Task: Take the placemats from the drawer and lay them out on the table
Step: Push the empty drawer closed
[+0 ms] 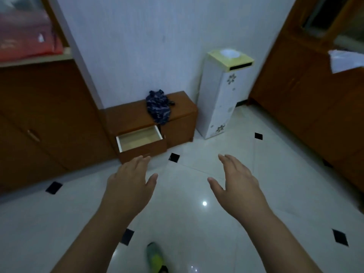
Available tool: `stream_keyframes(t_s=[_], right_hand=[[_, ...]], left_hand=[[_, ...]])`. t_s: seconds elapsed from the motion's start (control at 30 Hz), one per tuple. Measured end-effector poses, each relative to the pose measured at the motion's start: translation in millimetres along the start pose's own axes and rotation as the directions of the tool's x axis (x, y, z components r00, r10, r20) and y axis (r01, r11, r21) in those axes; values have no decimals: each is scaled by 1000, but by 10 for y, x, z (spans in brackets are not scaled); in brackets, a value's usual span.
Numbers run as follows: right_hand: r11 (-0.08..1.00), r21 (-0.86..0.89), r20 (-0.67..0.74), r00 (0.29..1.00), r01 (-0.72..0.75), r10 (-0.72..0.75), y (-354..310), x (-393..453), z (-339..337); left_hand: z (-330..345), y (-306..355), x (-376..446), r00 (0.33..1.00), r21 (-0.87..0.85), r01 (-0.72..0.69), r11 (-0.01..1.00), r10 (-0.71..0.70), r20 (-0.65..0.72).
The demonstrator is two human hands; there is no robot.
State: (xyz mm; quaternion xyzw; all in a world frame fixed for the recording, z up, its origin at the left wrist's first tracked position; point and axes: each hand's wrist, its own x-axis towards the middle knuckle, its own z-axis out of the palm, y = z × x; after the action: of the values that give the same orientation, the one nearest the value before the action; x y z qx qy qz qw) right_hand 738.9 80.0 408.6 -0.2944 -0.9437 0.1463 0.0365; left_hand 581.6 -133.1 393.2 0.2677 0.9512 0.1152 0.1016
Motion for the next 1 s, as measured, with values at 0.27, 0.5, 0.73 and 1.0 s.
stream_keyframes(t_s=[0.27,0.5,0.73,1.0], right_hand=[[995,-1,20,995,96,-96,-677,1600,512],[987,-46,6,988,154,-154,-961,2835,928],[956,-52,110,953,288,-281,-1083,4325,1760],[936,-13,248,908,353,-339,-1136,5712,2998]], left_hand=[[-96,-681,1382,997,-28,70,997,-71,-33],[-46,-898,2458,985,-52,171,984,-172,-27],[369,-1076,3716,943,-52,326,944,-328,-48],[1288,-1475,5012,857,-218,511,831,-513,52]])
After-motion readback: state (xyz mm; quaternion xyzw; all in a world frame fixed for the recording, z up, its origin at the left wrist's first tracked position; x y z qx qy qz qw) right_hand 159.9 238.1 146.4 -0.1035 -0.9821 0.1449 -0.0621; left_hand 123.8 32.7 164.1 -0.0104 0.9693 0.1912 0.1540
